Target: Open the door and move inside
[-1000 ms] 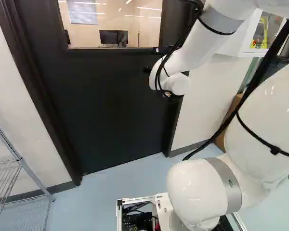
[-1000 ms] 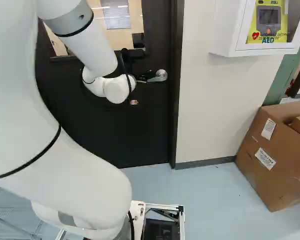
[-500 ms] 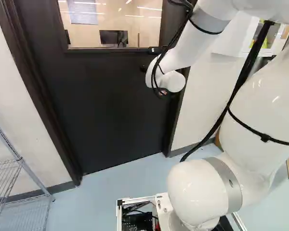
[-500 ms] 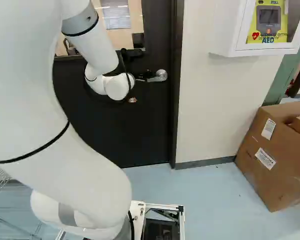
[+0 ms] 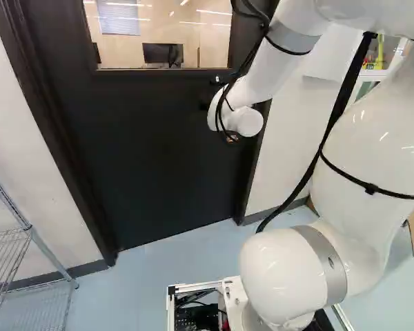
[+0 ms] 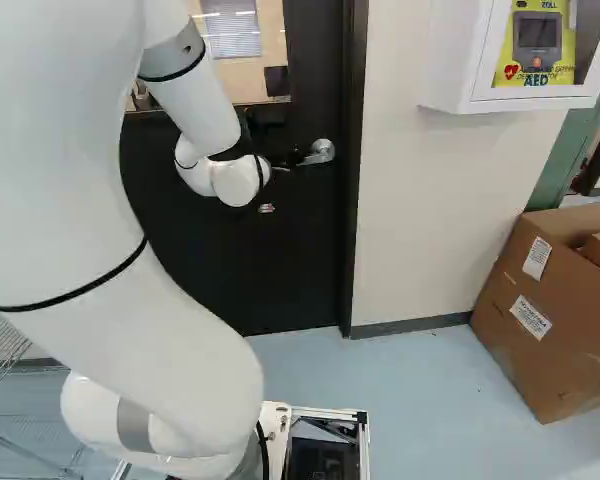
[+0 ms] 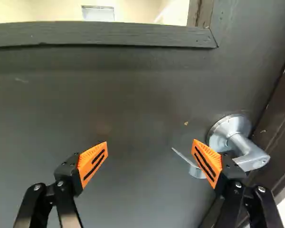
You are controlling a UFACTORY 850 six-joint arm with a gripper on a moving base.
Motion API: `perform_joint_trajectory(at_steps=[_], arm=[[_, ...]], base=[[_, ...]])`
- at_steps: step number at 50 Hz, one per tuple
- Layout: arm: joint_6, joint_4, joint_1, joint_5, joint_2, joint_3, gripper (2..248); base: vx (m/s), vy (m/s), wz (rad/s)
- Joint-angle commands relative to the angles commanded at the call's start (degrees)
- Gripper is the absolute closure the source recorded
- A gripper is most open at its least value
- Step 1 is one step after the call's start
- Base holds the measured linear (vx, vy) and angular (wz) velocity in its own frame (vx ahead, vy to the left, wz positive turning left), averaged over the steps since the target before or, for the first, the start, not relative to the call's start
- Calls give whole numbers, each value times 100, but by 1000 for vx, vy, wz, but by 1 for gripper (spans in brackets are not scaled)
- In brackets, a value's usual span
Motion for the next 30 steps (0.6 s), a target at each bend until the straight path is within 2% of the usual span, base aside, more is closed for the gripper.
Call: perform_joint_trajectory(at_steps=[30], arm=[[0,0,0,0,-326,67,3]], base=[[0,0,0]])
